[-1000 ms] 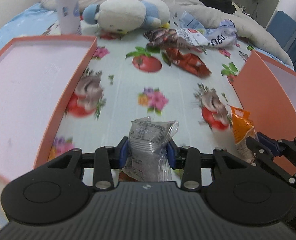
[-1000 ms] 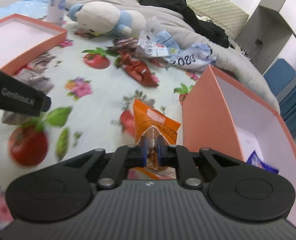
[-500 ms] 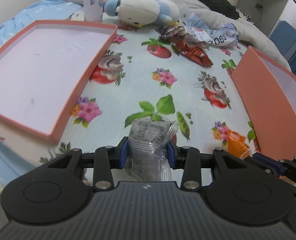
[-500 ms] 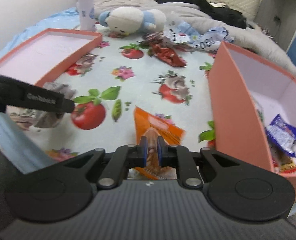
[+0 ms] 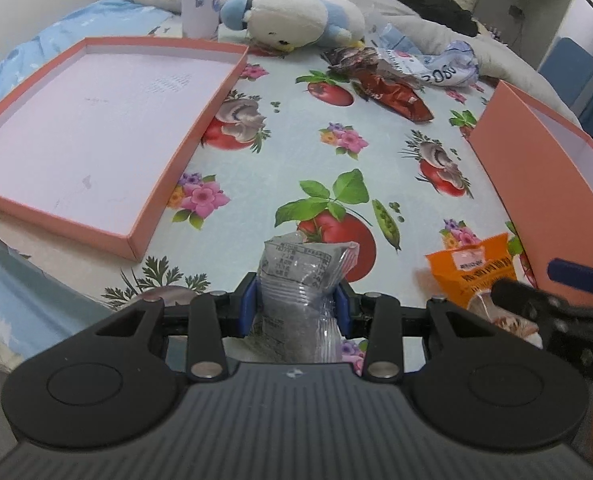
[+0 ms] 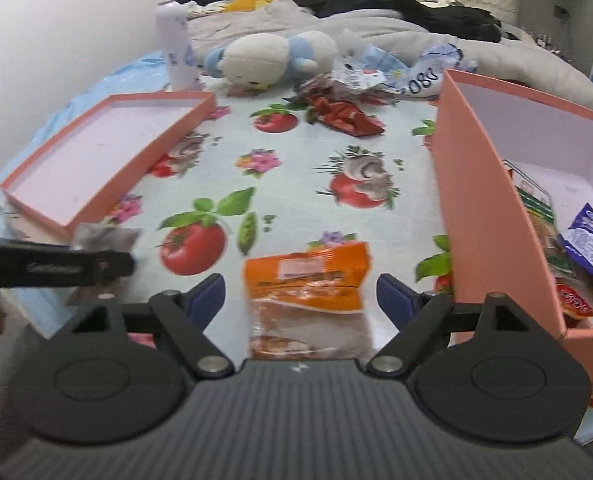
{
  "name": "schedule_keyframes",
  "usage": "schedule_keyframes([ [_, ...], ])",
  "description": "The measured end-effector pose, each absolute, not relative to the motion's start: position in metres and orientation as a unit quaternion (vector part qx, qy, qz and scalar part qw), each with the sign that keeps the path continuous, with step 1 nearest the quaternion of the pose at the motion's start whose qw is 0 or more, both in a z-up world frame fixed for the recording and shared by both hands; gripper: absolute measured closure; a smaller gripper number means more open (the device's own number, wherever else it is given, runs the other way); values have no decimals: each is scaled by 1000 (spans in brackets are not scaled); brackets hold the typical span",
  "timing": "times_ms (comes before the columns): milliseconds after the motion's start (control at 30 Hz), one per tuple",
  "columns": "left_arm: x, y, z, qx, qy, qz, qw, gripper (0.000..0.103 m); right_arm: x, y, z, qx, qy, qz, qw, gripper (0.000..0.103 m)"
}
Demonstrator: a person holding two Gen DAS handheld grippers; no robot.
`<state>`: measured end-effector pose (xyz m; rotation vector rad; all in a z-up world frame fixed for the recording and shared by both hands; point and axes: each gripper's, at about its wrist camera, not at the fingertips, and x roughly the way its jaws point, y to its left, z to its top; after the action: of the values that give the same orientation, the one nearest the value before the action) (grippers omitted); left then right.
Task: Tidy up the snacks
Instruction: 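Lift the clear bag with the left gripper while the right carries the orange bag over the deep box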
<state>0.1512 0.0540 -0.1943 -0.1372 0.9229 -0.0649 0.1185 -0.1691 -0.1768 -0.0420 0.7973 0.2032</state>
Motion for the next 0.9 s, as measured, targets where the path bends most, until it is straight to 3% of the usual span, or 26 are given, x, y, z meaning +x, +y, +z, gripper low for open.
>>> schedule_keyframes([
  [333, 148, 53, -187, -77, 437, -38, 895, 59, 145, -164, -214, -54, 459, 113, 880, 20],
  [433, 146, 50, -183, -75, 435, -44, 896, 59, 143, -169, -214, -36, 453, 108, 884, 27],
  [567, 144, 48, -176, -98, 436, -52, 893, 59, 134, -172, -200, -29, 438, 104, 893, 34],
  [900, 131, 30, -140, -113, 421, -74, 897, 59, 97, -195, -133, 30, 383, 64, 921, 34],
])
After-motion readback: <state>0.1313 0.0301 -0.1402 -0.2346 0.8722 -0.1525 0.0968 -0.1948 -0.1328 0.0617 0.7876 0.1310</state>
